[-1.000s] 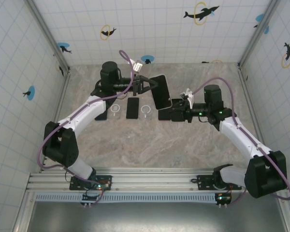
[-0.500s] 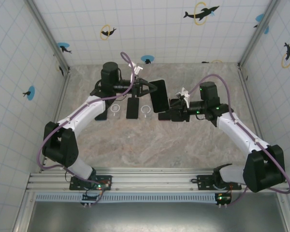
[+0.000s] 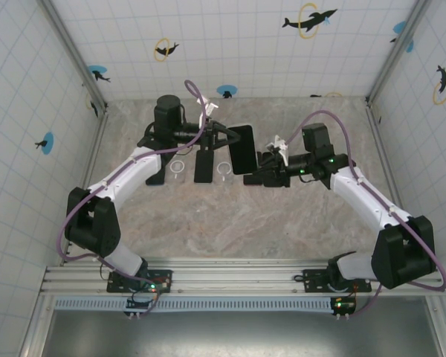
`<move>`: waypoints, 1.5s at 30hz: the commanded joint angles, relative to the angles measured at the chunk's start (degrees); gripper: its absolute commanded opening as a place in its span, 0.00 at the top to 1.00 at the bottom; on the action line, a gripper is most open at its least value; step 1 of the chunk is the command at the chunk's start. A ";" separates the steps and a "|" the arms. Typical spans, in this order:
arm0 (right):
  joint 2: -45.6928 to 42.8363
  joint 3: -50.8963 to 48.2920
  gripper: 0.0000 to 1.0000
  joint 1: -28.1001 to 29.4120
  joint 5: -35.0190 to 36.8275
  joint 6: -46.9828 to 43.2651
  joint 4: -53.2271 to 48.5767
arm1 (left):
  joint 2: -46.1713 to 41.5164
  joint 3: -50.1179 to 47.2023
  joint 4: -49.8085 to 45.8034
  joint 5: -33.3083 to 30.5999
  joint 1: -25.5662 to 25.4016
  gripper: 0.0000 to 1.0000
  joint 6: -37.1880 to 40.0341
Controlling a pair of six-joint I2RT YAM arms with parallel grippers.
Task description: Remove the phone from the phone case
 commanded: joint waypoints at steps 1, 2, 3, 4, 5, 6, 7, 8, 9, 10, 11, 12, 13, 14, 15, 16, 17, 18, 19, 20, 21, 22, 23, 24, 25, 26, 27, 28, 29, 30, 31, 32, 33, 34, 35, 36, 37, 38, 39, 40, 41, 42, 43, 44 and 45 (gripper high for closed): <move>0.28 2.98 0.84 1.20 3.36 -6.22 -1.79 | -2.74 0.92 0.26 2.55 -0.06 0.94 -2.49; 0.42 3.34 0.84 1.68 4.33 -7.86 -2.79 | -2.75 0.87 0.28 3.10 -0.01 0.95 -2.99; 0.54 3.85 0.84 2.03 5.28 -9.64 -4.06 | -2.67 0.89 0.24 3.62 -0.03 0.95 -3.50; 0.71 4.25 0.84 2.31 6.11 -10.99 -5.06 | -2.63 0.92 0.16 4.15 -0.09 0.96 -4.00; 0.88 4.76 0.84 2.66 7.22 -12.47 -6.01 | -2.63 0.92 -0.01 4.59 -0.10 0.96 -4.44; 0.90 5.05 0.84 3.01 8.34 -13.67 -6.53 | -2.68 0.92 -0.11 4.86 -0.10 0.96 -4.79; 0.77 5.18 0.84 3.36 9.68 -14.51 -6.62 | -2.77 0.92 -0.23 4.87 -0.10 0.96 -4.93; 0.60 5.24 0.84 3.80 11.00 -15.19 -6.12 | -2.95 0.90 -0.48 4.89 -0.07 0.97 -5.06; 0.34 4.96 0.84 4.11 11.76 -15.23 -5.13 | -3.07 0.96 -0.72 4.87 -0.10 0.97 -5.08; 0.06 4.59 0.84 4.34 12.21 -14.94 -3.75 | -3.19 0.84 -0.73 4.79 -0.10 0.97 -5.29; -0.34 4.02 0.84 4.67 12.94 -14.51 -1.98 | -3.23 0.83 -0.69 4.79 -0.13 0.98 -5.68; -0.71 3.57 0.84 4.96 13.78 -14.21 -0.42 | -3.28 0.76 -0.44 4.79 -0.10 0.98 -6.33; -1.00 3.22 0.84 5.11 14.26 -13.90 0.92 | -3.22 0.70 -0.14 4.87 -0.25 0.98 -7.21; -1.33 2.86 0.84 5.20 14.90 -13.64 2.34 | -3.22 0.65 0.24 5.04 -0.31 0.99 -7.94; -1.71 2.56 0.84 5.35 15.62 -13.38 3.55 | -3.24 0.57 0.34 5.14 -0.45 0.99 -8.73; -1.97 2.33 0.84 5.41 15.82 -12.95 4.66 | -3.22 0.46 0.32 5.14 -0.73 0.99 -9.06; -2.24 2.04 0.84 5.36 16.07 -12.37 5.96 | -3.39 0.34 0.27 5.15 -0.95 1.00 -9.39; -2.56 1.74 0.84 5.35 16.14 -11.59 7.51 | -3.50 0.17 0.28 5.14 -1.30 1.00 -9.66; -2.77 1.42 0.84 5.38 15.92 -10.96 8.73 | -3.62 0.05 0.33 5.05 -1.54 1.00 -9.86; -2.96 1.15 0.85 5.38 15.56 -10.11 9.99 | -3.72 -0.11 0.27 4.89 -1.79 1.00 -10.12; -3.05 1.04 0.84 5.38 15.11 -9.18 11.17 | -3.79 -0.09 0.34 4.79 -2.06 1.00 -10.41; -3.05 0.80 0.84 5.28 14.68 -8.48 12.05 | -3.80 -0.14 0.33 4.78 -2.20 1.00 -10.61; -3.06 0.67 0.84 5.27 14.40 -7.92 12.83 | -3.74 -0.14 0.43 4.78 -2.51 1.00 -10.93; -3.06 0.44 0.84 5.27 14.39 -7.40 13.55 | -3.66 -0.11 0.54 4.85 -2.78 1.00 -11.23; -3.14 0.19 0.84 5.29 14.31 -6.87 14.35 | -3.60 -0.14 0.66 4.99 -2.99 1.00 -11.63; -3.27 -0.12 0.84 5.18 14.18 -5.98 15.61 | -3.59 -0.14 1.03 5.07 -3.21 1.00 -12.12; -3.38 -0.50 0.84 4.93 13.76 -4.57 17.17 | -3.56 -0.06 1.31 5.09 -3.31 1.00 -12.47; -3.38 -0.66 0.84 4.84 13.26 -2.85 18.69 | -3.60 -0.12 1.44 5.05 -3.48 1.00 -12.66; -3.32 -0.92 0.84 4.36 12.20 -0.42 20.82 | -3.65 -0.02 1.47 4.94 -3.65 1.00 -12.73; -3.32 -1.05 0.84 4.14 11.25 1.34 21.90 | -3.65 -0.05 1.47 4.79 -3.74 1.00 -12.73; -3.32 -1.10 0.84 4.05 10.77 3.05 24.96 | -3.60 0.02 1.63 4.77 -3.89 1.00 -12.83; -3.24 -1.18 0.84 4.09 10.56 4.03 26.24 | -3.55 0.11 2.04 4.78 -4.03 1.00 -13.11; -3.04 -1.15 0.84 4.08 10.29 4.36 26.54 | -3.47 0.15 2.69 4.78 -4.15 1.00 -13.55; -2.82 -0.92 0.85 4.04 9.88 4.88 26.68 | -3.43 0.13 3.59 4.78 -4.38 1.00 -14.17; -2.64 -0.72 0.84 4.16 9.73 5.30 26.81 | -3.45 0.28 4.17 4.78 -4.43 1.00 -14.63; -2.53 -0.64 0.84 4.25 9.89 5.39 26.85 | -3.29 0.30 4.62 4.78 -4.57 1.00 -14.93; -2.53 -0.71 0.84 4.30 10.47 5.42 26.90 | -3.29 0.31 5.23 4.70 -4.64 1.00 -15.42; -2.61 -0.77 0.84 4.37 11.10 5.42 27.15 | -3.35 0.30 5.49 4.70 -4.76 1.00 -15.76; -2.74 -1.00 0.84 4.47 12.19 5.57 27.58 | -3.39 0.34 5.51 4.48 -4.81 1.00 -15.87; -2.98 -1.43 0.84 4.65 13.81 5.82 28.30 | -3.50 0.24 5.49 4.09 -4.82 1.00 -15.96; -3.34 -2.06 0.84 4.66 14.53 6.37 29.77 | -3.59 0.09 5.53 3.79 -4.79 1.00 -16.08; -3.68 -2.91 0.84 4.72 15.28 7.14 31.85 | -3.64 -0.05 5.48 3.69 -4.81 1.00 -16.04; -4.06 -3.78 0.84 4.77 15.81 8.28 34.04 | -3.56 -0.13 5.56 3.57 -4.84 1.00 -16.04; -4.35 -4.37 0.84 4.78 16.46 9.01 35.53 | -3.51 -0.07 5.60 3.44 -4.78 1.00 -16.09; -4.46 -4.55 0.84 4.87 17.12 9.08 36.04 | -3.39 -0.03 5.60 3.23 -4.85 1.00 -16.09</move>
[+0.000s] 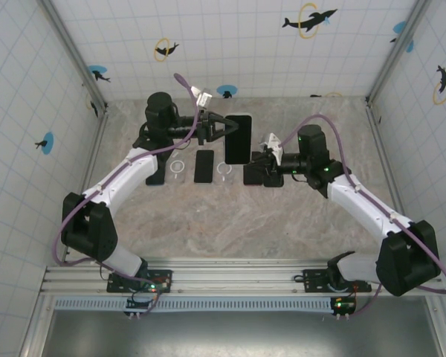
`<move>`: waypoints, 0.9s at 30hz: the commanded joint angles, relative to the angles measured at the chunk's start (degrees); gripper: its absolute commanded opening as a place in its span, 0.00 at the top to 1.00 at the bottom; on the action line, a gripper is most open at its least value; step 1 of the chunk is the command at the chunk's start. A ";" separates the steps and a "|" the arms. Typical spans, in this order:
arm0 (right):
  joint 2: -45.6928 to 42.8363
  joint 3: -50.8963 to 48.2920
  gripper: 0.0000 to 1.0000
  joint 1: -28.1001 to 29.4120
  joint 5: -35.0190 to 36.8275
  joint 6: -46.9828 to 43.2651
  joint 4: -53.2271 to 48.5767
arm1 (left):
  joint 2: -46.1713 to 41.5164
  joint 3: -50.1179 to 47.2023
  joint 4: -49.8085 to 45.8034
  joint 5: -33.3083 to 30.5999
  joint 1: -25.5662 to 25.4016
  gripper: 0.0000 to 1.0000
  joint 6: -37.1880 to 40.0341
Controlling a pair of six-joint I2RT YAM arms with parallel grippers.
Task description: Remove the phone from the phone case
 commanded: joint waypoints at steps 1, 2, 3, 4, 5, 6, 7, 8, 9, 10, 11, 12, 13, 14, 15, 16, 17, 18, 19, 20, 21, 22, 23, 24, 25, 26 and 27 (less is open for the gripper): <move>-1.63 -0.12 0.84 0.26 7.77 2.27 17.69 | -1.04 -0.11 -2.90 7.50 -4.76 1.00 -6.01; -1.72 -0.33 0.84 0.37 8.10 2.62 18.14 | -1.02 -0.11 -2.54 7.38 -4.80 1.00 -6.46; -1.81 -0.66 0.84 0.42 8.41 3.06 18.89 | -0.87 -0.11 -2.15 7.30 -4.79 1.00 -6.75; -1.91 -0.90 0.84 0.46 8.54 3.48 19.36 | -0.93 -0.07 -1.80 7.34 -4.73 1.00 -7.00; -1.99 -0.98 0.84 0.42 8.72 3.78 19.68 | -0.92 -0.09 -1.54 7.43 -4.83 1.00 -7.28; -2.08 -1.07 0.84 0.46 8.86 3.94 19.76 | -0.93 -0.13 -1.43 7.36 -4.79 1.00 -7.24; -2.17 -1.26 0.84 0.44 8.99 4.32 20.05 | -0.95 -0.16 -1.35 7.40 -4.80 1.00 -7.20; -2.33 -1.65 0.84 0.48 9.29 4.87 20.50 | -1.01 -0.20 -1.34 7.40 -4.79 1.00 -7.28; -2.35 -1.78 0.84 0.34 9.53 5.45 20.85 | -0.96 -0.16 -1.26 7.44 -4.76 1.00 -7.26; -2.27 -1.94 0.84 0.12 9.61 6.23 20.92 | -0.92 -0.16 -1.17 7.49 -4.78 1.00 -7.36; -2.11 -2.16 0.84 -0.38 9.10 8.13 21.93 | -0.89 -0.12 -0.82 7.53 -4.79 1.00 -7.61; -2.04 -2.81 0.84 -0.82 8.52 10.26 23.80 | -0.86 -0.10 -0.47 7.53 -4.74 1.00 -7.80; -2.02 -3.57 0.84 -1.09 8.02 12.60 25.89 | -0.84 0.02 -0.19 7.77 -4.79 1.00 -8.08; -1.92 -4.19 0.84 -1.53 7.58 14.75 27.83 | -0.84 0.00 0.37 7.86 -4.80 1.00 -8.57; -1.67 -4.63 0.84 -1.85 6.93 16.70 29.33 | -0.64 0.06 1.06 8.16 -4.79 1.00 -9.26; -1.35 -4.55 0.84 -1.66 6.46 16.86 29.06 | -0.52 0.15 2.05 8.46 -4.76 1.00 -10.31; -1.29 -4.09 0.84 -1.37 6.64 15.23 27.49 | -0.32 0.19 2.77 8.69 -4.79 1.00 -11.23; -1.37 -3.66 0.84 -0.67 7.34 12.84 25.44 | -0.16 0.28 3.13 8.83 -4.76 1.00 -11.75; -1.58 -3.65 0.83 -0.23 8.29 11.18 24.62 | -0.06 0.24 2.93 9.02 -4.74 1.00 -11.69; -1.81 -3.69 0.84 0.15 8.98 10.45 24.39 | -0.04 0.19 2.83 9.02 -4.76 1.00 -11.61; -1.90 -3.63 0.84 0.20 9.59 9.94 24.17 | -0.09 0.11 2.76 8.88 -4.80 1.00 -11.31; -2.14 -3.63 0.84 0.37 10.24 9.44 24.01 | -0.20 0.06 2.15 8.69 -4.76 1.00 -10.66; -2.32 -3.76 0.83 0.49 10.62 9.21 24.10 | -0.24 0.06 1.58 8.51 -4.70 1.00 -10.02; -2.43 -3.80 0.83 0.42 10.44 9.39 24.25 | -0.29 0.08 1.39 8.28 -4.61 1.00 -9.71; -2.43 -3.78 0.83 0.44 10.31 9.77 24.52 | -0.25 -0.02 1.30 8.15 -4.52 1.00 -9.54; -2.41 -3.89 0.83 0.44 9.86 10.32 24.75 | -0.21 -0.03 1.38 8.09 -4.43 1.00 -9.47; -2.43 -4.02 0.83 0.21 8.99 11.35 25.38 | -0.23 -0.03 1.38 8.10 -4.37 1.00 -9.51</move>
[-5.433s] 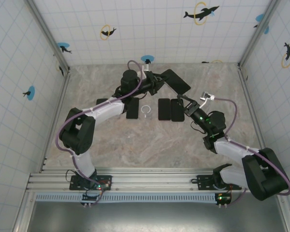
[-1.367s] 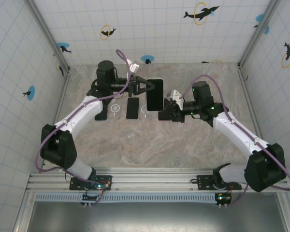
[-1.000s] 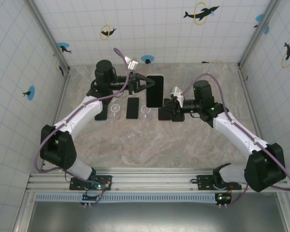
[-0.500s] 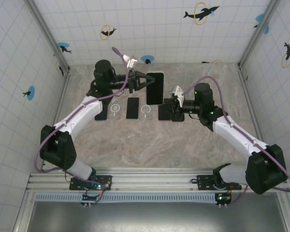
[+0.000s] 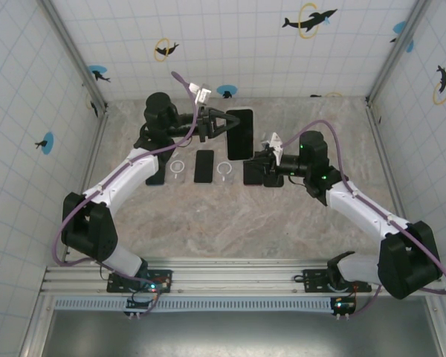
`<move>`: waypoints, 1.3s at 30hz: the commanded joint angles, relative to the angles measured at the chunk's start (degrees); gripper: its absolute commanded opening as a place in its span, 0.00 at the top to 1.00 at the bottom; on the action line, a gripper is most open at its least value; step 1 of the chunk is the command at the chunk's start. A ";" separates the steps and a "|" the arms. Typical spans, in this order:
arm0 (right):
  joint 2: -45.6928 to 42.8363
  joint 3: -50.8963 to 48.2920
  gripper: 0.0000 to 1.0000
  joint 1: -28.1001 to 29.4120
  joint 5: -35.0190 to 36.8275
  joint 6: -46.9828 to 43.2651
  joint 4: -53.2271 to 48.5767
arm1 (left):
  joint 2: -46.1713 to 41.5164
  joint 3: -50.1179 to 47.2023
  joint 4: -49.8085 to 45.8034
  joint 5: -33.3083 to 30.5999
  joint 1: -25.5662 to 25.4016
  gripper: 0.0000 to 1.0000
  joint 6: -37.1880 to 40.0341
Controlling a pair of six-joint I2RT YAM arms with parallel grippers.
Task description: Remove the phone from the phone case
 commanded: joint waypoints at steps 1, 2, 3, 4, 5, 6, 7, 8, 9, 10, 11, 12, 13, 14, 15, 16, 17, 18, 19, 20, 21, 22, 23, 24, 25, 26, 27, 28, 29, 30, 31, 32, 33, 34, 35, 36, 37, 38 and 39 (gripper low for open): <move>-1.45 1.08 0.82 -1.02 4.92 2.91 12.40 | -0.22 0.05 -4.22 10.53 -3.76 1.00 -4.82; -1.57 0.54 0.81 -1.45 3.55 5.05 14.33 | -0.27 0.04 -4.17 10.64 -3.61 1.00 -4.72; -1.54 -0.12 0.79 -2.03 1.61 6.91 16.47 | -0.42 -0.11 -4.24 10.70 -3.38 1.00 -4.78; -1.66 -0.34 0.77 -2.22 0.49 7.31 16.79 | -0.61 -0.25 -4.21 10.75 -3.10 1.00 -4.70; -1.75 -0.29 0.76 -2.32 -0.35 6.96 16.25 | -0.77 -0.46 -4.24 10.92 -3.02 1.00 -4.64; -1.80 -0.14 0.74 -2.30 -1.33 6.41 15.22 | -1.00 -0.72 -4.26 11.15 -2.76 1.00 -4.48; -1.92 0.13 0.73 -2.21 -1.97 5.49 13.91 | -1.29 -0.85 -4.34 11.44 -2.72 1.00 -4.13; -1.93 0.34 0.72 -2.32 -2.51 4.80 12.93 | -1.46 -1.06 -4.42 11.68 -2.71 1.00 -3.91; -1.92 0.69 0.72 -2.25 -3.19 3.98 11.59 | -1.54 -1.18 -4.75 11.90 -2.56 1.00 -3.59; -1.84 1.02 0.72 -2.26 -3.98 3.30 10.54 | -1.62 -1.07 -4.89 12.15 -2.41 1.00 -3.46; -1.76 1.27 0.73 -2.28 -4.63 2.59 9.53 | -1.64 -1.10 -4.88 12.33 -2.33 1.00 -3.46; -1.67 1.67 0.74 -2.30 -5.30 1.66 8.21 | -1.69 -1.10 -4.87 12.36 -2.12 1.00 -3.48; -1.58 2.03 0.74 -2.32 -5.88 0.58 6.70 | -1.74 -1.00 -4.90 12.46 -1.86 1.00 -3.50; -1.56 2.28 0.75 -2.25 -6.32 -0.39 5.35 | -1.68 -0.87 -4.88 12.44 -1.60 1.00 -3.47; -1.56 2.39 0.74 -2.39 -7.11 -1.21 4.21 | -1.68 -0.71 -4.87 12.44 -1.33 1.00 -3.67; -1.58 2.37 0.74 -2.57 -7.89 -1.29 3.75 | -1.61 -0.49 -4.87 12.57 -1.01 1.00 -3.72; -1.50 2.35 0.73 -2.63 -8.60 -1.39 3.23 | -1.58 -0.34 -4.92 12.56 -0.88 1.00 -3.73; -1.37 2.51 0.72 -2.74 -9.43 -1.38 2.61 | -1.58 -0.21 -4.79 12.69 -0.70 1.00 -3.81; -1.24 2.51 0.72 -2.77 -10.11 -1.39 2.18 | -1.52 -0.14 -4.57 12.85 -0.55 1.00 -4.06; -1.15 2.51 0.72 -2.71 -10.33 -1.45 1.79 | -1.41 -0.05 -4.42 13.10 -0.48 1.00 -4.25; -1.06 2.61 0.72 -2.82 -10.66 -1.89 0.95 | -1.41 -0.04 -4.18 13.23 -0.44 1.00 -4.48; -1.14 2.56 0.72 -2.83 -10.88 -2.13 0.54 | -1.41 -0.05 -4.17 13.31 -0.35 1.00 -4.61; -1.19 2.50 0.73 -2.90 -10.93 -2.20 0.40 | -1.46 -0.12 -4.17 13.46 -0.26 1.00 -4.53; -1.23 2.43 0.73 -3.10 -11.10 -2.38 0.16 | -1.51 -0.22 -4.17 13.58 -0.17 1.00 -4.61; -1.23 2.46 0.73 -3.19 -11.29 -2.81 -0.55 | -1.65 -0.30 -4.17 13.60 0.00 1.00 -4.57; -1.23 2.67 0.73 -3.23 -11.53 -3.57 -1.73 | -1.71 -0.39 -4.17 13.59 0.13 1.00 -4.61; -1.15 2.98 0.73 -3.29 -11.91 -4.59 -3.48 | -1.76 -0.40 -4.17 13.67 0.39 1.00 -4.53; -1.09 3.29 0.73 -3.31 -12.19 -5.47 -5.01 | -1.80 -0.40 -4.16 13.60 0.52 1.00 -4.55; -1.14 3.35 0.73 -3.46 -12.29 -6.20 -6.11 | -1.84 -0.40 -4.14 13.54 0.62 1.00 -4.50; -1.22 3.29 0.72 -3.47 -12.20 -6.89 -7.05 | -1.91 -0.40 -4.08 13.49 0.66 1.00 -4.43; -1.39 3.24 0.72 -3.47 -12.07 -7.09 -7.46 | -1.86 -0.40 -4.13 13.43 0.66 1.00 -4.30; -1.48 3.08 0.71 -3.45 -12.18 -7.14 -7.49 | -1.87 -0.40 -4.08 13.44 0.70 1.00 -4.19; -1.48 3.01 0.70 -3.47 -12.33 -7.11 -7.51 | -1.85 -0.40 -4.00 13.37 0.71 1.00 -4.19; -1.49 2.94 0.70 -3.47 -12.46 -7.03 -7.62 | -1.81 -0.40 -3.99 13.41 0.68 1.00 -4.24; -1.49 2.95 0.69 -3.47 -12.55 -7.37 -8.04 | -1.73 -0.40 -4.00 13.41 0.66 1.00 -4.15; -1.49 2.98 0.68 -3.51 -12.64 -7.66 -8.60 | -1.68 -0.40 -4.04 13.43 0.72 1.00 -4.15; -1.49 2.96 0.68 -3.47 -12.62 -7.77 -8.77 | -1.74 -0.23 -4.00 13.41 0.77 1.00 -4.17; -1.49 3.03 0.68 -3.47 -12.48 -7.72 -8.71 | -1.59 -0.15 -4.00 13.39 0.71 1.00 -4.17; -1.58 2.99 0.68 -3.46 -12.55 -7.55 -8.46 | -1.54 -0.14 -3.94 13.36 0.77 1.00 -4.22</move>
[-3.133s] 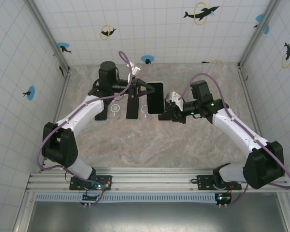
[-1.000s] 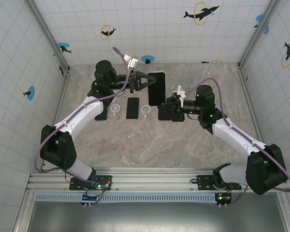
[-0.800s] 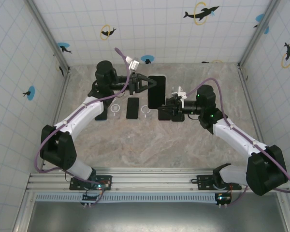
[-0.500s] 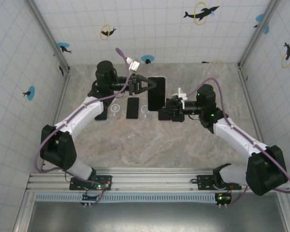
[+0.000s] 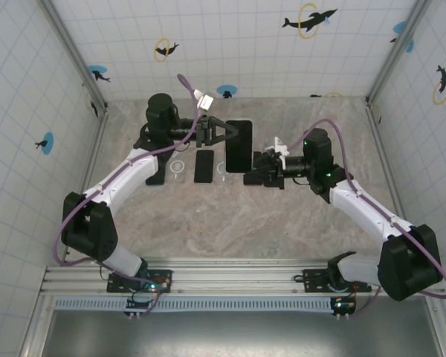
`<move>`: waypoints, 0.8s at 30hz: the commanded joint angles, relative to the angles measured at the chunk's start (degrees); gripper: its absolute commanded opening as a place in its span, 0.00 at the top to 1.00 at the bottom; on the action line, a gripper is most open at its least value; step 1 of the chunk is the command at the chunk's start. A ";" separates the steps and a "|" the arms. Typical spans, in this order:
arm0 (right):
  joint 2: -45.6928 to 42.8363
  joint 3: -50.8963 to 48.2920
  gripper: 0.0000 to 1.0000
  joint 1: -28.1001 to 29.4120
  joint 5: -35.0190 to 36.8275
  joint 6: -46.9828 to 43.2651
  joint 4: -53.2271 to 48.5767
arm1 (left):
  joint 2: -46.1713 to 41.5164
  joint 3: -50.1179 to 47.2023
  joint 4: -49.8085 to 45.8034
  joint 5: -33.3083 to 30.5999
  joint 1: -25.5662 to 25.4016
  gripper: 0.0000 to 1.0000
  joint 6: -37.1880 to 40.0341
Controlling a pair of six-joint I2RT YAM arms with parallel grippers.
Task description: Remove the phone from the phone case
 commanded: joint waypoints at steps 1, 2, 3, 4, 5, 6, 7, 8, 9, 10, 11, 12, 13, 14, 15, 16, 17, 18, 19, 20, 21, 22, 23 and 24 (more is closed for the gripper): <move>-0.73 1.57 0.69 -0.91 1.98 -0.90 -1.02 | -1.52 0.54 0.76 5.21 -0.08 1.00 -2.79; -0.52 1.67 0.70 -0.86 1.89 -0.56 -0.53 | -1.48 0.54 0.79 5.27 -0.04 1.00 -2.88; -0.34 1.95 0.71 -0.79 1.70 -0.55 -0.36 | -1.47 0.54 0.63 5.32 -0.03 1.00 -2.97; -0.14 2.21 0.72 -0.71 1.62 -0.62 -0.49 | -1.58 0.46 0.66 5.36 -0.05 1.00 -2.96; 0.05 2.26 0.73 -0.67 1.61 -0.88 -0.74 | -1.61 0.45 0.75 5.45 -0.05 1.00 -2.97; 0.15 2.53 0.74 -0.61 1.65 -1.52 -1.31 | -1.66 0.41 0.66 5.52 -0.04 1.00 -3.08; 0.29 2.69 0.75 -0.52 1.84 -2.08 -1.85 | -1.73 0.39 0.64 5.55 -0.06 1.00 -3.08; 0.33 3.05 0.75 -0.36 2.23 -3.00 -2.58 | -1.84 0.29 0.51 5.54 -0.08 1.00 -3.14; 0.41 3.65 0.76 0.05 3.12 -4.57 -3.41 | -1.87 0.12 0.39 5.54 -0.06 1.00 -3.16; 0.50 4.22 0.77 0.48 3.89 -5.92 -5.82 | -1.91 -0.06 0.40 5.65 -0.04 1.00 -3.39; 0.66 4.58 0.78 0.66 4.17 -6.28 -6.23 | -1.98 -0.29 0.38 5.80 -0.03 1.00 -3.42; 0.83 4.92 0.78 0.65 4.16 -6.51 -6.27 | -2.09 -0.54 0.37 5.85 -0.10 1.00 -3.52; 0.94 5.09 0.79 0.86 4.22 -6.78 -6.34 | -2.28 -0.78 0.44 5.89 -0.12 1.00 -3.53; 1.02 5.41 0.79 1.02 4.45 -7.39 -6.85 | -2.28 -0.95 0.30 5.98 -0.04 1.00 -3.54; 1.16 5.60 0.78 1.17 4.66 -8.23 -7.75 | -2.37 -0.97 0.20 6.07 -0.11 1.00 -3.54; 1.20 5.80 0.78 1.25 5.01 -8.85 -8.25 | -2.42 -1.02 0.07 6.22 -0.11 1.00 -3.46; 1.29 6.07 0.78 1.35 5.21 -9.42 -9.02 | -2.42 -1.12 0.05 6.25 -0.08 1.00 -3.49; 1.42 6.37 0.78 1.61 5.34 -9.87 -9.50 | -2.36 -1.13 0.02 6.24 -0.06 1.00 -3.51; 1.55 6.73 0.78 1.76 5.55 -10.29 -9.99 | -2.43 -1.14 0.09 6.22 -0.12 1.00 -3.47; 1.63 6.90 0.78 1.92 5.73 -10.58 -10.26 | -2.49 -1.30 0.04 6.26 -0.04 1.00 -3.50; 1.73 7.09 0.77 2.05 5.95 -10.77 -10.29 | -2.49 -1.37 -0.06 6.17 -0.05 1.00 -3.47; 1.79 7.26 0.77 2.10 6.18 -10.94 -10.16 | -2.46 -1.45 -0.07 6.19 -0.04 1.00 -3.46; 1.82 7.46 0.77 2.18 6.50 -11.21 -10.18 | -2.54 -1.56 -0.06 6.16 -0.04 1.00 -3.47; 1.82 7.54 0.77 2.32 6.68 -11.46 -10.22 | -2.61 -1.65 -0.07 6.18 -0.06 1.00 -3.44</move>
